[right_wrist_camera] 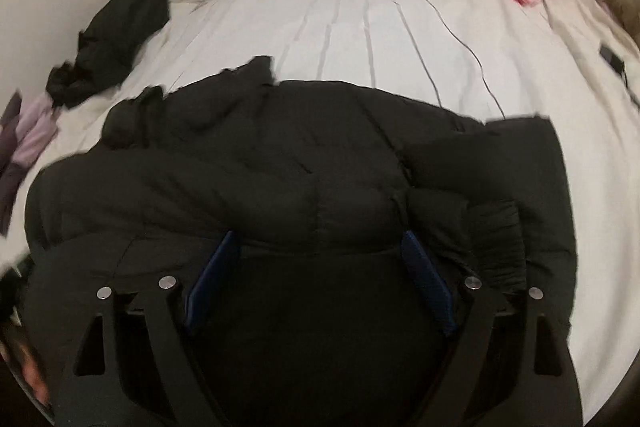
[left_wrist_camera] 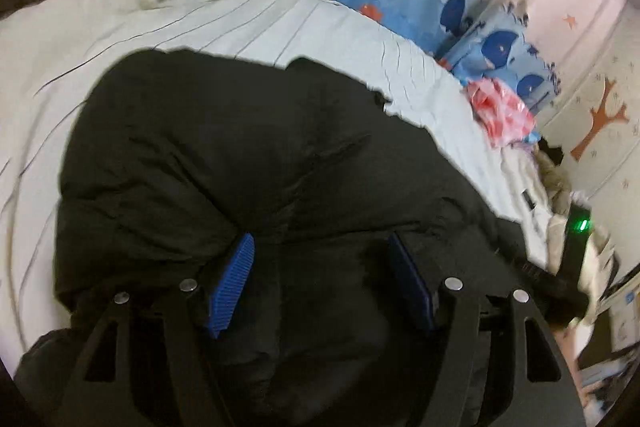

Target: Fold large clothes

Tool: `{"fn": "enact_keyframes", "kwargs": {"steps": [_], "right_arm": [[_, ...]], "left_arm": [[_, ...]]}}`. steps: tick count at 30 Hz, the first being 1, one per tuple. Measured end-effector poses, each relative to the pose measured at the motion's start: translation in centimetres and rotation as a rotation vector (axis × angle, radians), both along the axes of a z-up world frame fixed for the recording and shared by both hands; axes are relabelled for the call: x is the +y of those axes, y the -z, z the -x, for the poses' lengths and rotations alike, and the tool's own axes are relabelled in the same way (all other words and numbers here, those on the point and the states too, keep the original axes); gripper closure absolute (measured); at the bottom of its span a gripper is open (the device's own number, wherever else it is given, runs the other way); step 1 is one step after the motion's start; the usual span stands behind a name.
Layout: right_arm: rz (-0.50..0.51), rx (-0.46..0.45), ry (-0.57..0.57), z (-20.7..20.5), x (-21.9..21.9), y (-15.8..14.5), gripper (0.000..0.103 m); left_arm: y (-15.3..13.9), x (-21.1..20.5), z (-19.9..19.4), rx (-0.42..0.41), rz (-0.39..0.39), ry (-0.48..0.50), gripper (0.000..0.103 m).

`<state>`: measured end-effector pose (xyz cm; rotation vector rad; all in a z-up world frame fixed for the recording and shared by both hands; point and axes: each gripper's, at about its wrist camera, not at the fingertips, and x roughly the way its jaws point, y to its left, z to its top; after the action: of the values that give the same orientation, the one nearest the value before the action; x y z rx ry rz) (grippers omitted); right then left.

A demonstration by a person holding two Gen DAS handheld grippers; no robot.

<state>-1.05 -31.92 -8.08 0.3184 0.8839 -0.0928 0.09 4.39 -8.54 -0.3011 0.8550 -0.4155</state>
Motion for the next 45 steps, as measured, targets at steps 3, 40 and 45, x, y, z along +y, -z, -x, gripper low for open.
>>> {"fn": "enact_keyframes", "kwargs": {"steps": [3, 40, 45], "right_arm": [[-0.002, 0.017, 0.001, -0.2, -0.2, 0.6, 0.023], [-0.018, 0.079, 0.115, 6.2, -4.6, 0.0, 0.006], [-0.134, -0.01, 0.073, 13.4, -5.5, -2.5, 0.006]], "left_arm": [[0.1, -0.6, 0.0, -0.005, -0.018, 0.011, 0.036], [1.1, -0.3, -0.3, -0.024, -0.033, -0.036, 0.02], [-0.7, 4.8, 1.5, 0.044, 0.213, 0.093, 0.02]]}}
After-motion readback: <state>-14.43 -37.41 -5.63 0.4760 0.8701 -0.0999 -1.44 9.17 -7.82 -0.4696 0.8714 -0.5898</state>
